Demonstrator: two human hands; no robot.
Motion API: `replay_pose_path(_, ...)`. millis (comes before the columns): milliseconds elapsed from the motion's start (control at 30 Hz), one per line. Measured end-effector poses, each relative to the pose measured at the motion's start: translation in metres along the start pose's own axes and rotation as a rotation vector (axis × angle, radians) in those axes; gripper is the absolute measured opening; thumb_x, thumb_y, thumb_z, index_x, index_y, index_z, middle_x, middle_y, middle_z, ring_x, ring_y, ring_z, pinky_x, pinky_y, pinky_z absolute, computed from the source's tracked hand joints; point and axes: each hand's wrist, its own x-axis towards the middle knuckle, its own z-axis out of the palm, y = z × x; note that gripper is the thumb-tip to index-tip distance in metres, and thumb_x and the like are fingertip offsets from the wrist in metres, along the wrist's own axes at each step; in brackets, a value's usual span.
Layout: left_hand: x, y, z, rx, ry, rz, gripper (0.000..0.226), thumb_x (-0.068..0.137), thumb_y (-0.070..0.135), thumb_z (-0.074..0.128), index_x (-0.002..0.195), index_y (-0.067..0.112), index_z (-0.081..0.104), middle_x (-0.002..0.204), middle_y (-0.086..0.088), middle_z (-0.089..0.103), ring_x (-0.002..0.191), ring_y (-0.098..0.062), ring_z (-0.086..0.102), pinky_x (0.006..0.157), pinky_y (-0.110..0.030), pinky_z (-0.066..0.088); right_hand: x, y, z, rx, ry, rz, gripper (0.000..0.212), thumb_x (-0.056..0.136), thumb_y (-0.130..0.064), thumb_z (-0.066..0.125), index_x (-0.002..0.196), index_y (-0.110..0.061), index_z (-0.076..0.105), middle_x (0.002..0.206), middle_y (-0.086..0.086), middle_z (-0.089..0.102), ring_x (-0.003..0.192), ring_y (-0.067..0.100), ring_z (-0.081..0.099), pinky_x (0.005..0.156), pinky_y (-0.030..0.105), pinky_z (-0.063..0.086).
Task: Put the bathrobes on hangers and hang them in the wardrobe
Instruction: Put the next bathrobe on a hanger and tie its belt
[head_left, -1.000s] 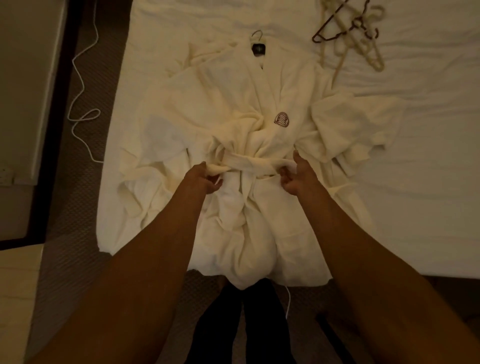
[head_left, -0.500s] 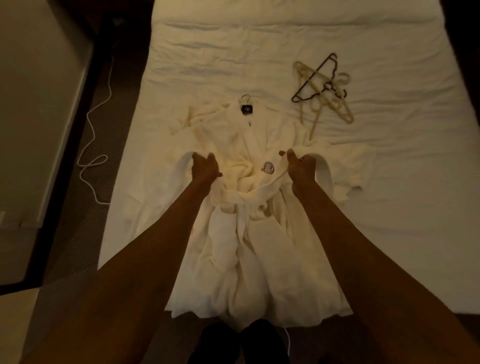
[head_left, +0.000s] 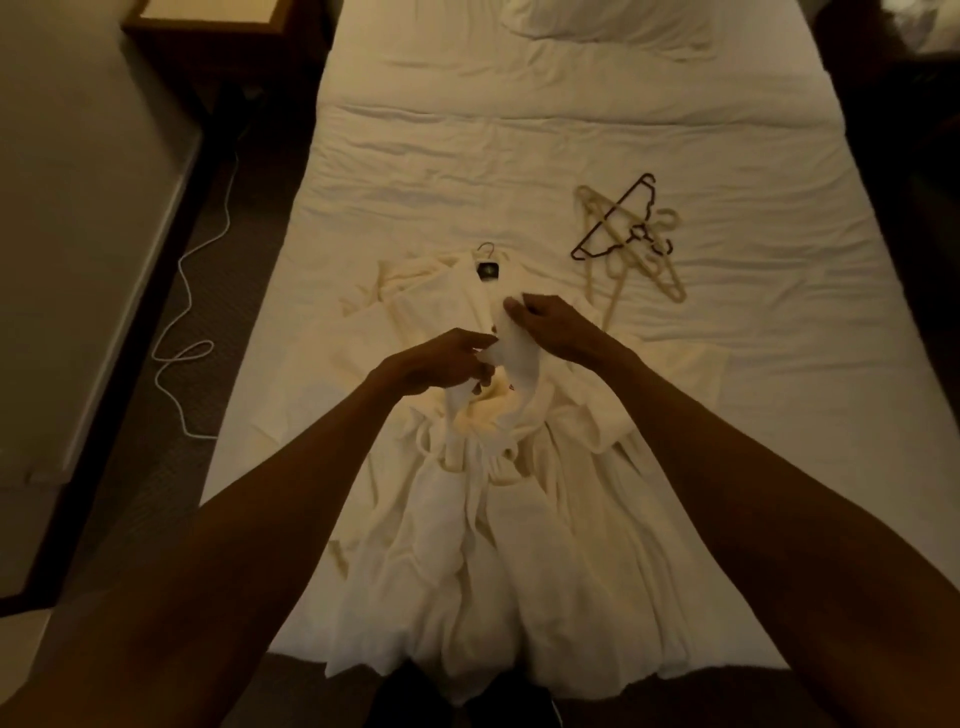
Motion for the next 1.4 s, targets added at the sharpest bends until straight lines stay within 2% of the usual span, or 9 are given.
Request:
replay_pose_path(167,-0.008,-0.016,-0.010,0.043,0.004,0.026,0.018,0.091,0.009,0.065,0.108,0.012,0.070,0.091,-0.007,0.075,0.084,-0.016,0.067,0.073,-0.021,0.051,-0.004,0.026,0.010,-0.195,-0.115,0.072,0.052,0.097,-0.052,0.047,0.128,-0.013,0.061,0.133,0.008,0.058,0.122,0.027,0.054,0.102,0.038,0.043)
replay_pose_path(267,-0.007,-0.021,-0.015,-0.002,0.057,0.032,0.029,0.087,0.006,0.072,0.110,0.011,0.057,0.096,-0.012,0.075,0.094,-0.025,0.072,0.087,-0.042,0.056,-0.005,0.035,0.017,-0.228,-0.072,0.059,0.041,0.095,-0.051,0.051,0.112,-0.016,0.063,0.116,0.009,0.065,0.106,0.027,0.061,0.089,0.037,0.048)
replay_pose_path(433,-0.005,-0.025,-0.028,-0.095,0.072,0.014,0.029,0.088,0.012,0.073,0.106,0.005,0.052,0.093,-0.016,0.075,0.089,-0.027,0.074,0.085,-0.051,0.058,-0.008,0.026,0.031,-0.069,0.046,-0.018,0.041,0.098,-0.047,0.046,0.132,-0.025,0.041,0.089,0.007,0.068,0.082,0.023,0.063,0.077,0.037,0.051)
replay_pose_path(667,-0.004,-0.031,-0.045,-0.077,0.012,-0.046,0.022,0.092,0.020,0.069,0.101,0.012,0.050,0.093,-0.018,0.075,0.094,-0.027,0.073,0.082,-0.042,0.057,-0.006,0.025,0.046,-0.228,-0.101,-0.117,0.038,0.095,-0.042,0.055,0.124,-0.017,0.062,0.119,0.004,0.065,0.104,0.019,0.060,0.091,0.033,0.047)
replay_pose_path(800,-0.002,-0.034,-0.047,0.167,0.076,0.082,0.022,0.093,0.005,0.062,0.077,0.017,0.054,0.085,-0.011,0.068,0.082,-0.026,0.060,0.076,-0.037,0.048,0.003,0.029,0.045,0.015,-0.304,0.075,0.040,0.094,-0.043,0.057,0.100,-0.005,0.069,0.088,0.006,0.063,0.081,0.021,0.055,0.078,0.037,0.046)
replay_pose_path(900,0.000,-0.037,-0.040,0.404,0.102,0.154,0.037,0.082,-0.009,0.052,0.061,0.021,0.061,0.080,-0.003,0.067,0.081,-0.020,0.059,0.083,-0.040,0.051,0.007,0.031,0.039,0.269,-0.437,0.245,0.044,0.093,-0.043,0.058,0.114,-0.005,0.065,0.102,0.011,0.064,0.089,0.024,0.055,0.084,0.038,0.046)
replay_pose_path(1033,0.000,-0.053,-0.025,0.568,0.138,0.094,0.034,0.084,0.009,0.058,0.090,0.037,0.076,0.099,0.009,0.063,0.106,-0.012,0.051,0.094,-0.043,0.049,0.009,0.039,0.025,0.581,-0.540,0.385,0.071,0.082,-0.042,0.069,0.134,0.002,0.050,0.113,0.013,0.045,0.091,0.025,0.044,0.088,0.036,0.037)
replay_pose_path(1267,0.006,-0.061,-0.003,-0.071,-0.008,-0.087,0.052,0.067,0.052,0.083,0.110,0.023,0.075,0.115,0.006,0.070,0.114,-0.012,0.060,0.097,-0.030,0.047,0.013,0.044,0.020,0.745,-0.571,0.396,0.052,0.097,-0.035,0.049,0.136,-0.001,0.049,0.126,0.018,0.057,0.112,0.027,0.054,0.105,0.040,0.040)
replay_pose_path(1400,0.004,-0.062,-0.014,-0.238,0.020,-0.121,0.052,0.073,0.045,0.082,0.116,0.016,0.072,0.122,0.002,0.068,0.118,-0.015,0.056,0.100,-0.035,0.042,0.017,0.041,0.018,0.361,-0.356,0.337,0.062,0.083,-0.056,0.066,0.115,-0.003,0.066,0.088,0.006,0.069,0.080,0.018,0.060,0.067,0.028,0.050)
